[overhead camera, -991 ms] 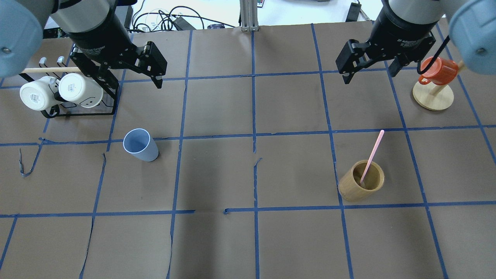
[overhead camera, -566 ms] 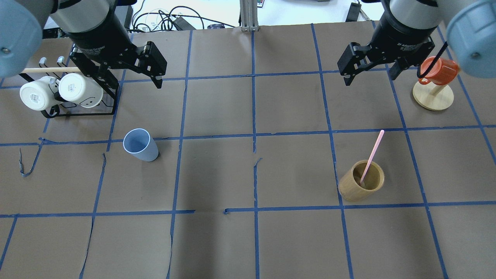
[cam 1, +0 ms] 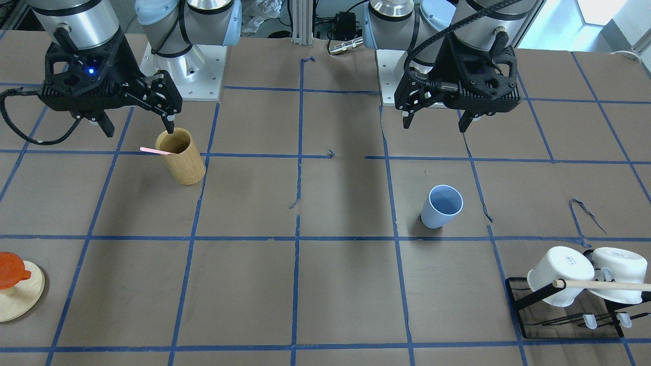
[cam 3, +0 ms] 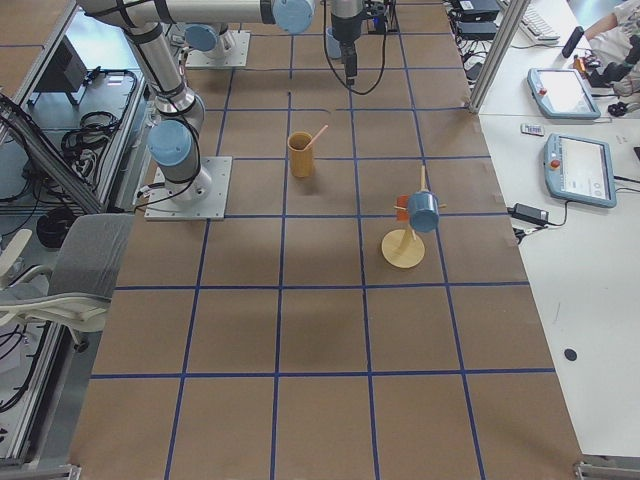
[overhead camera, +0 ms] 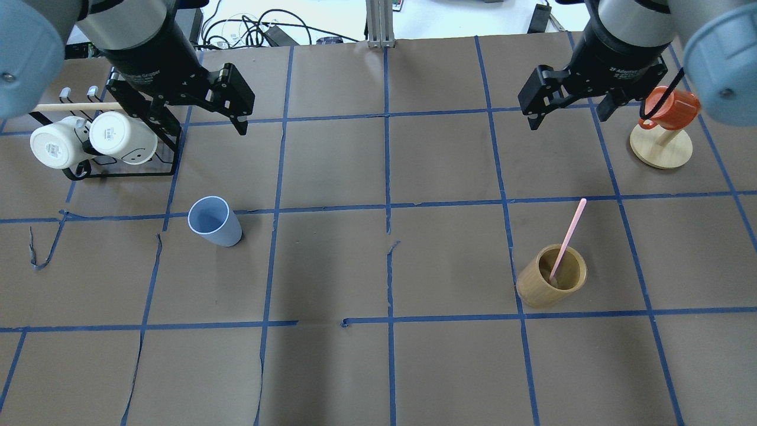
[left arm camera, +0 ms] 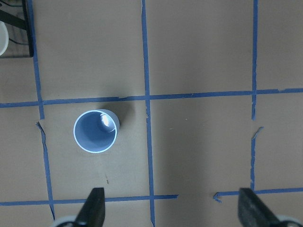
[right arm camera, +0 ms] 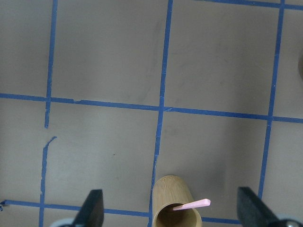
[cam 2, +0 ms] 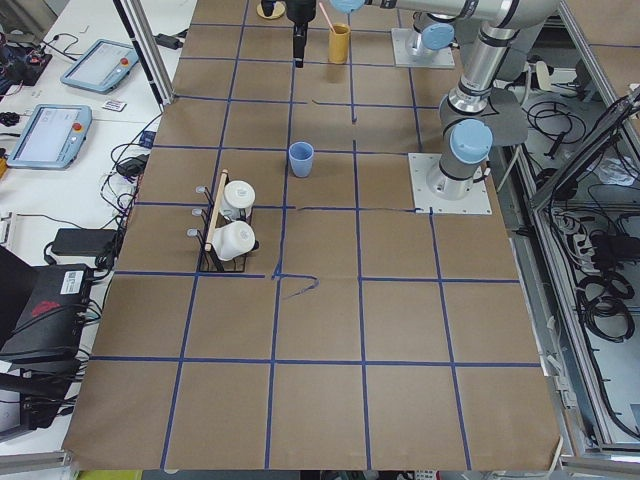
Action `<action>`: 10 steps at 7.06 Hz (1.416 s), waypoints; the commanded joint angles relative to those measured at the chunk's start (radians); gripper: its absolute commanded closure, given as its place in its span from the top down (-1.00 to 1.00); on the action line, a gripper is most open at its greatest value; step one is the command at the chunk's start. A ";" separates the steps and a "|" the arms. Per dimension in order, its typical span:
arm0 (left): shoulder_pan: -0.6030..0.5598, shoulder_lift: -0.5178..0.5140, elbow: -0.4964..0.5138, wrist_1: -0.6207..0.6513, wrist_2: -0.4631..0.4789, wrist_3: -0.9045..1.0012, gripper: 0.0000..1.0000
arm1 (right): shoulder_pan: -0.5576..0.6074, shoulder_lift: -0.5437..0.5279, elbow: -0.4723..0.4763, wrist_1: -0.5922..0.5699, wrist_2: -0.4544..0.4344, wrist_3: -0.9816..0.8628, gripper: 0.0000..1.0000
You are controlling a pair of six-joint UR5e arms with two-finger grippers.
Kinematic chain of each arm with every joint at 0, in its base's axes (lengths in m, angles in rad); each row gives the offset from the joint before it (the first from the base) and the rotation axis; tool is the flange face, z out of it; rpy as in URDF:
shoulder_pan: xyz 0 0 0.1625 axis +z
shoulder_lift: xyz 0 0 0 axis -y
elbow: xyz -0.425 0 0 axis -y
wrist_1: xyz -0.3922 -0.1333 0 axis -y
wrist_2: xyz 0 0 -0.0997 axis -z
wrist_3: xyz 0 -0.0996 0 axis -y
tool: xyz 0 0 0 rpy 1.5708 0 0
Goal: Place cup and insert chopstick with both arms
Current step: 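Lower right gripper onto the pink stick while left gripper grasps blue cup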
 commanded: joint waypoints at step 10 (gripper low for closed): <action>0.003 -0.053 -0.070 0.017 0.001 0.000 1.00 | -0.159 0.044 0.135 0.041 0.000 0.040 1.00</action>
